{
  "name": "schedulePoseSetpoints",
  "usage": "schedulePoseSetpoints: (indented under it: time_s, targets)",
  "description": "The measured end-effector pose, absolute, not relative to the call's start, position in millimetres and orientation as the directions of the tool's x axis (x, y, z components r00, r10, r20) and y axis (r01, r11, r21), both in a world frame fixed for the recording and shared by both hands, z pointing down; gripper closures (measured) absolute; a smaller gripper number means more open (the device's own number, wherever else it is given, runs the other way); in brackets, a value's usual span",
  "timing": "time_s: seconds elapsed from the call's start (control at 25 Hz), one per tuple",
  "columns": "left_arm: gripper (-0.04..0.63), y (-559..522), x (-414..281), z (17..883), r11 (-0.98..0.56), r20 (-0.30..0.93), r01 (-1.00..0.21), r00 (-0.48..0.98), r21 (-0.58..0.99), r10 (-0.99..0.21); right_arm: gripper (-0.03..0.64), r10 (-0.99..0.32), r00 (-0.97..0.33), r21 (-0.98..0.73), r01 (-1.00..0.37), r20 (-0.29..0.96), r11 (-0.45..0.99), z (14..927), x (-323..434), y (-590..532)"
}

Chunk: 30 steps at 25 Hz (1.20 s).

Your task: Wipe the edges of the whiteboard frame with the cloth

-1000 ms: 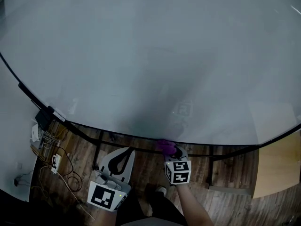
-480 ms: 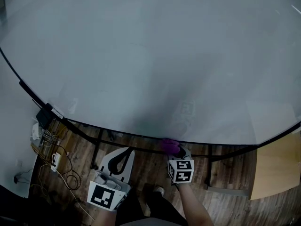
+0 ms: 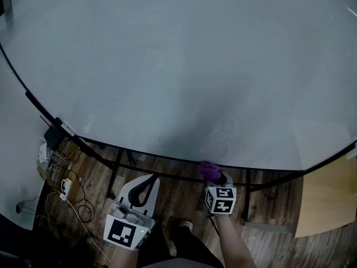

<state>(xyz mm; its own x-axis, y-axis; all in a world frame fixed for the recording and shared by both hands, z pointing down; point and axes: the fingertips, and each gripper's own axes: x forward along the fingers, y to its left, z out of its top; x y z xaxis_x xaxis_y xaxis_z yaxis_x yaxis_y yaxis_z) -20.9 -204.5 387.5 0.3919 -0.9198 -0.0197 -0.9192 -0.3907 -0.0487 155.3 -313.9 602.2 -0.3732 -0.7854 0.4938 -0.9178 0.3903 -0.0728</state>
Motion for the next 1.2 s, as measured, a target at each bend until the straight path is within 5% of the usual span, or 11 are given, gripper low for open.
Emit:
schedulePoseSetpoints:
  time_s: [1.2]
  targets:
    - [0.578,-184,-89,391,-0.465,0.005,-0.885,0.465,0.014,-0.885,0.518,-0.827,-0.195,-0.039,-0.978,0.528,0.205,597,161,-312]
